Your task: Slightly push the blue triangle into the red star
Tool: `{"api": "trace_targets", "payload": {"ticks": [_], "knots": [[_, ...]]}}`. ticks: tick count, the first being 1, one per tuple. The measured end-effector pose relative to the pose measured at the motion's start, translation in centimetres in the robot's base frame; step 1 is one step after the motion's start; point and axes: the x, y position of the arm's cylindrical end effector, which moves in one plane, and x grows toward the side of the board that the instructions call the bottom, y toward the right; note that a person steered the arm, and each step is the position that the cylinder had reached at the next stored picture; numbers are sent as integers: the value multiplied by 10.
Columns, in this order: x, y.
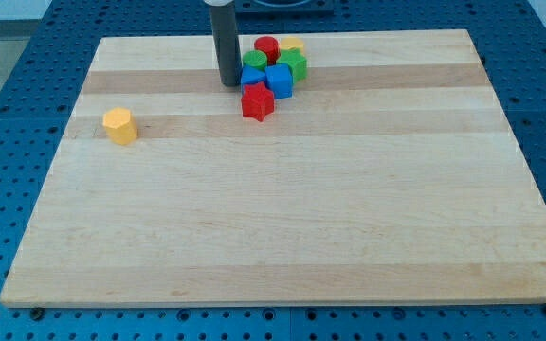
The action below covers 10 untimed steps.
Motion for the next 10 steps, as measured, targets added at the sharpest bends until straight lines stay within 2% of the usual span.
{"api": "trace_targets", "payload": {"ticks": [1,2,3,4,5,6,7,9,10], "knots": [[10,4],[63,24],[73,26],[60,15],[26,-12],[19,-14],[12,25],[19,30],[72,30]]}}
